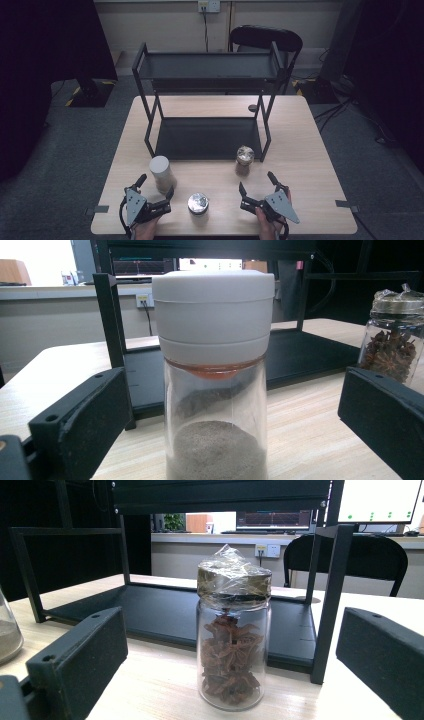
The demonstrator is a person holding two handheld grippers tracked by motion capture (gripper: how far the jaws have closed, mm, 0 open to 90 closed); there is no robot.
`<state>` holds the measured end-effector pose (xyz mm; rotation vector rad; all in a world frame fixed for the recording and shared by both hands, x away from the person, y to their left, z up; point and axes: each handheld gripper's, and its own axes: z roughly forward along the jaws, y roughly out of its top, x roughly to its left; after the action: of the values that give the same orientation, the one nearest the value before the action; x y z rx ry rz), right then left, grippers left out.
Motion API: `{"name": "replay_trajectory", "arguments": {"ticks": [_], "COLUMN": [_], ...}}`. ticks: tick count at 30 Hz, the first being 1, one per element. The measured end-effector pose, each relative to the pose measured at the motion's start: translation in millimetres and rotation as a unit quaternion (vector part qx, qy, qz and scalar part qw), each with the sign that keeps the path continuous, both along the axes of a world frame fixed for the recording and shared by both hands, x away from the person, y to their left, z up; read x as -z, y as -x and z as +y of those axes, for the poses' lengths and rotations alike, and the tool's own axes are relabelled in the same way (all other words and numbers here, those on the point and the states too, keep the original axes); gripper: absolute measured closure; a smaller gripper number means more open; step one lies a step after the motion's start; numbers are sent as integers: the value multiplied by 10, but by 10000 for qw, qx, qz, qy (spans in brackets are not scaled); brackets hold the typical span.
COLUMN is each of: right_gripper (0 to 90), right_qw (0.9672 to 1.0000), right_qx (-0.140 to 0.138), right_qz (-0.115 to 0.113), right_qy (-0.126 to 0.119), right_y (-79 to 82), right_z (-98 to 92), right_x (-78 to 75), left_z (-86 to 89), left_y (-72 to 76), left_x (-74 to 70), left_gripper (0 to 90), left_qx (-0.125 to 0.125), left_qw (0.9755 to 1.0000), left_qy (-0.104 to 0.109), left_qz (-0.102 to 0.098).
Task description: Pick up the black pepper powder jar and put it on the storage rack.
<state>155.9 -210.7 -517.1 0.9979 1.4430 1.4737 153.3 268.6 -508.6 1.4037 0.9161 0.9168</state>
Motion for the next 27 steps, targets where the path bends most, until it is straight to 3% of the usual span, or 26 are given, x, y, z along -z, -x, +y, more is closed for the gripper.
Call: {"name": "replay_trajectory", "arguments": {"ticks": [13,27], "right_gripper": [0,0], "right_qw": [10000,10000], "right_qx": [8,19], "right_qz": [-3,-5], "right_qy": [1,1], "right_y": [1,2], "right_z": [2,6], "right_x": [1,1], "left_z": [25,39], "left_y": [-22,-12], "left_x": [-36,-166], "left_gripper": [0,0], "left_qx": [51,70], "left_qw": [9999,9999], "left_qy": [53,9], "left_qz": [82,97]}}
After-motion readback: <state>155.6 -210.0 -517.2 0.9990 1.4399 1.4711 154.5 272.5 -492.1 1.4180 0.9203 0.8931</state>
